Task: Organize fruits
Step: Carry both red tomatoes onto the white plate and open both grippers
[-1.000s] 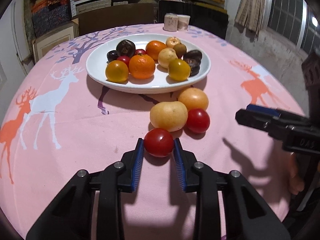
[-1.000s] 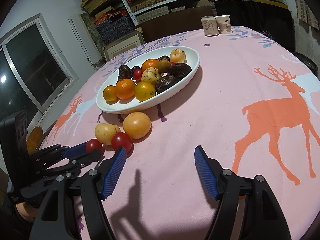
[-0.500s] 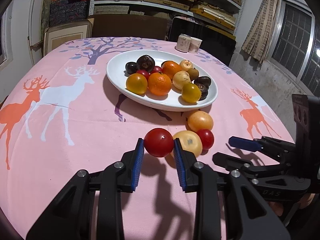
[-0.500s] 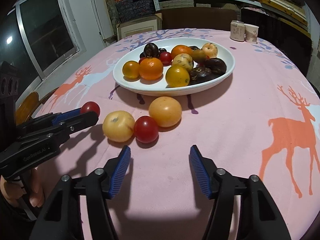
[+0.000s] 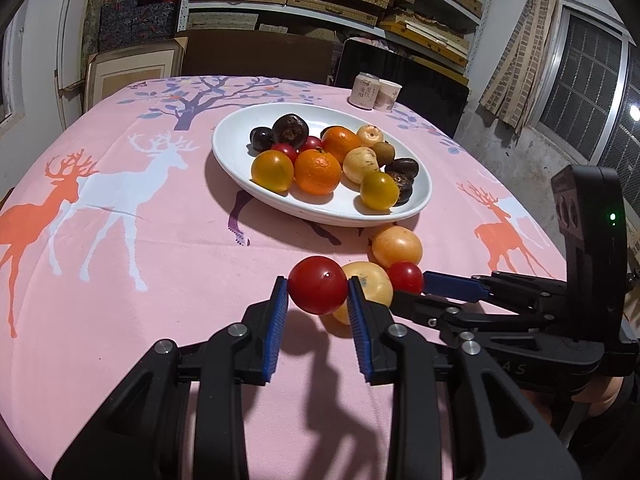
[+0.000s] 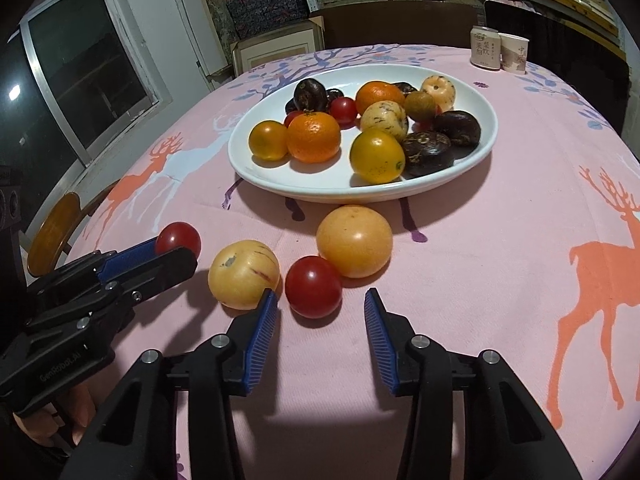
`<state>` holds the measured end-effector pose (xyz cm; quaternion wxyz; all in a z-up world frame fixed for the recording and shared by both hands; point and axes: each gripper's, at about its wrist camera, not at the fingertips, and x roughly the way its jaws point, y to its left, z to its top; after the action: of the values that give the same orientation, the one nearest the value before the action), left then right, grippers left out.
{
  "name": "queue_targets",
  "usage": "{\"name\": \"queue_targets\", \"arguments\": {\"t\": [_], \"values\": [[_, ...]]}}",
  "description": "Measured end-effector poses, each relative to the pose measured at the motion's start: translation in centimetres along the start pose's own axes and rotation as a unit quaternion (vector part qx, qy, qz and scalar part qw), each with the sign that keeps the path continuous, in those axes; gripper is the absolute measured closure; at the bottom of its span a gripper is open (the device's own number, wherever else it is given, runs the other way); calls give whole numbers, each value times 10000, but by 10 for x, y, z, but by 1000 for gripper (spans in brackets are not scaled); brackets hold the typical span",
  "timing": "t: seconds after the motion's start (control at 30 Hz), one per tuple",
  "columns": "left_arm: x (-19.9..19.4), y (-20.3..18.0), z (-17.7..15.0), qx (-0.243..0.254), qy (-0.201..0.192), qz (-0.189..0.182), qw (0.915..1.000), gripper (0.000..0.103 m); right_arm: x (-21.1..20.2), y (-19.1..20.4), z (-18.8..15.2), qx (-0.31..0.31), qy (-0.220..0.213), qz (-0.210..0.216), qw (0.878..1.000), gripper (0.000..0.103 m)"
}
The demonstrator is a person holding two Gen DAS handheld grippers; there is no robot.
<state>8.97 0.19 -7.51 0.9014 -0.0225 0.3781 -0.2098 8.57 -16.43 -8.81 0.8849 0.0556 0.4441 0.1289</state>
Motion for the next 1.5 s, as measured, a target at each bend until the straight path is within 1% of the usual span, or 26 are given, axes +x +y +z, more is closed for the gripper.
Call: {"name": "queue_targets", "arguments": {"t": [0.1,0.27,0.3,0.37,0.47,0.87,1.23,1.5], "values": [[0,1,0,-21,-1,2,10000,73,5,10,4,-193,77,-112,9997,62],[0,2,0,-48,3,-14,10000,73,9,12,10,-160,129,-218,9995,64],[0,2,0,-56,1,-21,10000,73,9,12,10,-179,124,-244,9995,65],[-1,2,0,-62,-9,-24,10000,73,8,10,10,-124,108,-283,9995,72],[-1,2,1,-69,-12,-35,10000,74,7,4,9,25,78,-172,9998,74],[0,1,1,-25,4,-37,10000,73,-4,0,-3,92,-31,-112,9999,75],[-2,0,0,-8,-76,19,10000,73,-30,-19,-19,406,-272,-64,9988,75],[-6,0,-1,36,-146,75,9999,73,-50,-29,-27,484,-448,-4,9978,75]]}}
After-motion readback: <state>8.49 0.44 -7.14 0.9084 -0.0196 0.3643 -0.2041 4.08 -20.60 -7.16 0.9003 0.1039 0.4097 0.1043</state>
